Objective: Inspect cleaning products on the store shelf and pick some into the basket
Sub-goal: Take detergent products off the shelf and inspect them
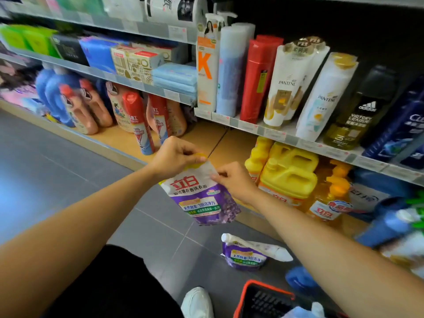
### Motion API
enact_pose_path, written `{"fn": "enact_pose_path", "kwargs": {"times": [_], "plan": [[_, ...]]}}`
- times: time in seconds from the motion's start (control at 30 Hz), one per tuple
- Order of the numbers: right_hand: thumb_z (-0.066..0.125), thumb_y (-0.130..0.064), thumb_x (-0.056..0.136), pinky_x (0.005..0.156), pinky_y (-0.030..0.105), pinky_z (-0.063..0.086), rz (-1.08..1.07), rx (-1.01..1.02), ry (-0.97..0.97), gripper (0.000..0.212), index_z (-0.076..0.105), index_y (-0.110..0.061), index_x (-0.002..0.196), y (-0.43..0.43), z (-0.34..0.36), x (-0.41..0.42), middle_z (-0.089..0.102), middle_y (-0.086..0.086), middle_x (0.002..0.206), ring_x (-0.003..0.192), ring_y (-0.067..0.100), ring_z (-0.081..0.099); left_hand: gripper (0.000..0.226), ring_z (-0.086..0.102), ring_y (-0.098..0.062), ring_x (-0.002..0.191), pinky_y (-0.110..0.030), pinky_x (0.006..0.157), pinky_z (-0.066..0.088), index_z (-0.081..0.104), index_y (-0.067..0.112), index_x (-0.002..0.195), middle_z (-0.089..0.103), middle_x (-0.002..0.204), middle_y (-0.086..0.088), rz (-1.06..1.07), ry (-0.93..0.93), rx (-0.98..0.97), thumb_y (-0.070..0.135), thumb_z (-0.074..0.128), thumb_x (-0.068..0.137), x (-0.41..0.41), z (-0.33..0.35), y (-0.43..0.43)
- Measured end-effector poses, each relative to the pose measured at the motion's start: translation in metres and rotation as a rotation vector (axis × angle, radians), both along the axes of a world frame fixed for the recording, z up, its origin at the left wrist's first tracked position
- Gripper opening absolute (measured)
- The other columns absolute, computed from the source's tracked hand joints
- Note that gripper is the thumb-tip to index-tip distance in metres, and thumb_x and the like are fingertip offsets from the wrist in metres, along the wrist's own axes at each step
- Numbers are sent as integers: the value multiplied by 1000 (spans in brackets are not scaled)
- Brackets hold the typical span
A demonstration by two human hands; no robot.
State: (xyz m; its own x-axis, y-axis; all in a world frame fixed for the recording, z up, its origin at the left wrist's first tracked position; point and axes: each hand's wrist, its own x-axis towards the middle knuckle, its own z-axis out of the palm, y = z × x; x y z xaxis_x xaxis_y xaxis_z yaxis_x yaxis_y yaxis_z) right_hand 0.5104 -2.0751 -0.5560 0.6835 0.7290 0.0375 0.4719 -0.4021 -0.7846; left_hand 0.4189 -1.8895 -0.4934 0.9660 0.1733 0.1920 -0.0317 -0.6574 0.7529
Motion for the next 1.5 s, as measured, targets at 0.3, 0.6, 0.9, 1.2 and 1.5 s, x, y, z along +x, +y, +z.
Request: {"fn": "enact_pose_path", "kwargs": {"times": [0.3, 0.6, 0.9, 1.2, 1.5], "plan": [[68, -19, 93, 55, 35, 24, -122, -10, -204, 59, 33, -15, 46, 36, 21, 51, 34, -5, 43, 49, 12, 31, 67, 57, -21, 123, -42, 101, 52, 48, 14, 145, 57, 136, -3, 456, 58, -259, 26, 80, 87, 25, -68, 56], [69, -20, 94, 51, 21, 34, -264, 218, -115, 26, 72, -16, 69, 42, 6, 81, 57, -23, 49, 48, -7, 46, 64, 59, -27, 121, -45, 89, 53, 45, 23, 141, 59, 138, -5, 268, 416, -706, 32, 79, 87, 90, -115, 49], [75, -21, 87, 70, 31, 45, -256, -246, -217, 13, 74, -12, 96, 41, -1, 95, 74, 11, 102, 93, 30, 66, 69, 68, -8, 95, -21, 59, 58, 43, 25, 126, 64, 107, 10, 282, 287, -668, 14, 88, 76, 123, -164, 30], [67, -16, 93, 75, 40, 53, -173, -325, -291, 42, 46, -22, 57, 34, 29, 101, 63, 6, 74, 83, 32, 67, 59, 72, -20, 101, -36, 61, 62, 51, 22, 124, 71, 113, 0, 298, 416, -799, 32, 86, 78, 126, -187, 20], [73, -15, 87, 82, 35, 53, -146, -315, -326, 27, 68, -18, 113, 15, 22, 103, 71, 9, 108, 103, 29, 65, 61, 65, -23, 111, -41, 86, 60, 45, 14, 137, 65, 118, -3, 331, 358, -827, 10, 79, 86, 132, -190, 2]]}}
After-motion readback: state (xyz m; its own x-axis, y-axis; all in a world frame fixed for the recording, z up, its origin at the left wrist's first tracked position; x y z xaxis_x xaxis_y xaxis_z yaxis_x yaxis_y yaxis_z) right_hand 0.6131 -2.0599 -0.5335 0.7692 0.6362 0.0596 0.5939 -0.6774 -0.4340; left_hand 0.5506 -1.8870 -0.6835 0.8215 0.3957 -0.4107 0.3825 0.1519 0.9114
